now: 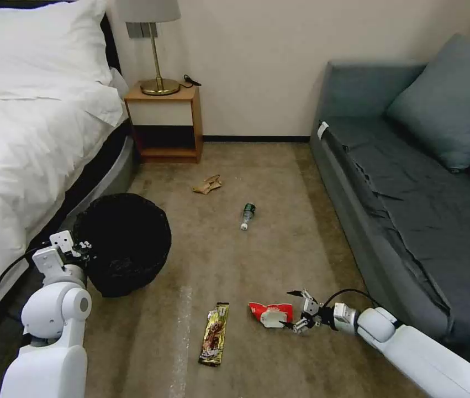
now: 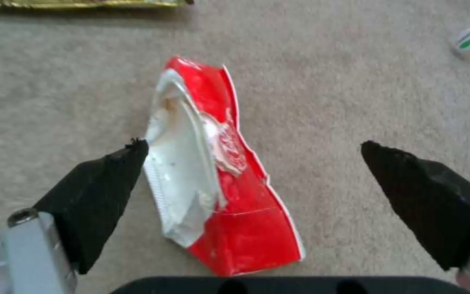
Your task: Pick up the trash bin, then pick up the garbage on the floor and place it into the trash bin.
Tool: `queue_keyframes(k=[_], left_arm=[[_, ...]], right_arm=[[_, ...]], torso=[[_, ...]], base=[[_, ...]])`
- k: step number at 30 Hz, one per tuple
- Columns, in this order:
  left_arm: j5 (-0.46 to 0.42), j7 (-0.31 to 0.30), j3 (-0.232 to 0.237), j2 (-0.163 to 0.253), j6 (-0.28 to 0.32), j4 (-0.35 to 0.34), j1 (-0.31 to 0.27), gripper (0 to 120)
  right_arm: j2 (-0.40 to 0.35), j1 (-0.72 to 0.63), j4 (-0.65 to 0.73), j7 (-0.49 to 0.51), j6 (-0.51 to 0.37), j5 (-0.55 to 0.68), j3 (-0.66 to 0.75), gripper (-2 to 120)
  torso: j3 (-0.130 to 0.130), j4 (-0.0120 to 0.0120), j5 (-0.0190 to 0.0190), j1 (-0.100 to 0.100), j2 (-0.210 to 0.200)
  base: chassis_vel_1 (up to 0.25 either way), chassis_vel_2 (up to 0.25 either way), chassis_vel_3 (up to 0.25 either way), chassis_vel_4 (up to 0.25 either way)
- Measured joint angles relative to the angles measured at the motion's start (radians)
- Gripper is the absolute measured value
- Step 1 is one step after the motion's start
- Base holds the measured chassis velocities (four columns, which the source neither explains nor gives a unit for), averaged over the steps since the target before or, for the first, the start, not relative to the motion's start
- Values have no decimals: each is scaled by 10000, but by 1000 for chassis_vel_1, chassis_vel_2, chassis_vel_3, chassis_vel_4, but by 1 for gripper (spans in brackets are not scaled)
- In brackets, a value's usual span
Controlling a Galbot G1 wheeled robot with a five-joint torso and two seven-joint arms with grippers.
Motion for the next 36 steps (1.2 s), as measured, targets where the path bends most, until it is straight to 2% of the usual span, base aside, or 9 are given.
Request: queue_keyframes(k=[7, 10, 19, 23, 26, 29, 30, 32, 36], left_arm=[[-5, 12, -7, 74, -12, -82, 39, 3], [-17, 15, -9, 121, -16, -91, 39, 3], [4, 32, 16, 161, -77, -43, 37, 3], [60, 69, 31, 155, -112, 12, 38, 3], [76, 77, 34, 155, -118, 27, 33, 3], [106, 91, 46, 135, -123, 39, 25, 3], [106, 91, 46, 135, -123, 39, 25, 3], [140, 99, 55, 102, -129, 56, 22, 3], [151, 105, 63, 83, -130, 74, 11, 3]], right_arm=[[474, 271, -1113, 35, 191, -516, -189, 85], [585, 227, -1367, 71, 273, -670, -127, 85], [818, 106, -1780, 105, 419, -810, -3, 53], [905, 18, -1845, 119, 502, -818, 35, 35], [904, -32, -1809, 122, 529, -819, 47, 28], [871, -81, -1734, 145, 555, -819, 74, 14], [871, -81, -1734, 145, 555, -819, 74, 14], [816, -119, -1656, 182, 580, -795, 93, 5], [727, -192, -1480, 335, 611, -713, 75, 2]], torso=[[0, -1, 2, 0, 0], [0, -2, 2, 0, 0], [-1, -2, 2, 0, 1], [-1, -1, 2, 0, 1], [0, -1, 2, 0, 2], [-1, -2, 2, 0, 2], [-1, -2, 2, 0, 2], [-1, -1, 2, 0, 2], [-1, -1, 2, 0, 1]], base=[[0, 0, 0, 0], [0, 0, 0, 0], [0, 0, 0, 0], [0, 0, 0, 0], [0, 0, 0, 0], [0, 0, 0, 0], [0, 0, 0, 0], [0, 0, 0, 0], [0, 0, 0, 0]])
